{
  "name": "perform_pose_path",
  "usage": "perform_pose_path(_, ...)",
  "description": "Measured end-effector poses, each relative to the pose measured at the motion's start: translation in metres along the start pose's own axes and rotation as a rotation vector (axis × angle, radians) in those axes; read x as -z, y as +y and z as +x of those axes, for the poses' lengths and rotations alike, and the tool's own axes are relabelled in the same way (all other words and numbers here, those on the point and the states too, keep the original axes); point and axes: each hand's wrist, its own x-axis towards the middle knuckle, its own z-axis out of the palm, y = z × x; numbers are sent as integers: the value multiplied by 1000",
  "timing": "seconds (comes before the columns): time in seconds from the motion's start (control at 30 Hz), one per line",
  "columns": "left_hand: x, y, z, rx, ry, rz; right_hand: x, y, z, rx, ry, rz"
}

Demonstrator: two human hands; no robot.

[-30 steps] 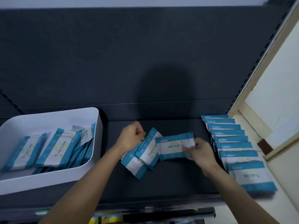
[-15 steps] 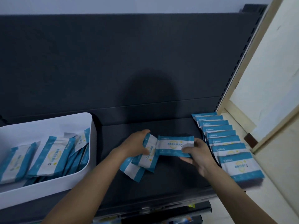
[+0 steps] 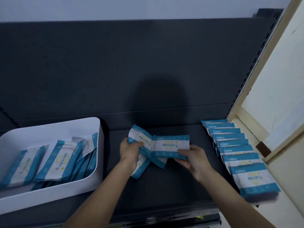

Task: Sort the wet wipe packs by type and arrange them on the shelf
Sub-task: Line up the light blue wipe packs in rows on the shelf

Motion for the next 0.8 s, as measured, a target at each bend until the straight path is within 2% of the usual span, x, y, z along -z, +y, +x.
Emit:
perform_pose_path(0.1, 7, -6, -5, -16, -68, 7, -4, 10, 6, 51, 57, -288)
perform_pose_path(0.27, 23, 2, -11, -17, -257, 161, -3, 13, 8, 137, 29, -688)
perform_pose_path(0.4, 27, 1, -17, -1, -307, 75, -11, 18, 6, 154, 49, -754)
perform_pose_path(0.53, 23, -7, -22, -190, -191, 345, -12, 22, 3, 125, 27, -823)
perform_pose_path(0.6, 22, -12, -23, -247, -167, 357, -10, 14, 3, 176, -21, -948)
perform_pose_path(0.67, 24, -16, -25, -263, -213, 292, -7, 2, 5, 274, -91, -1070)
perform_pose_path(0.8, 29, -23, -31, -258, -318, 189, -18, -11, 1, 369, -423, -1211)
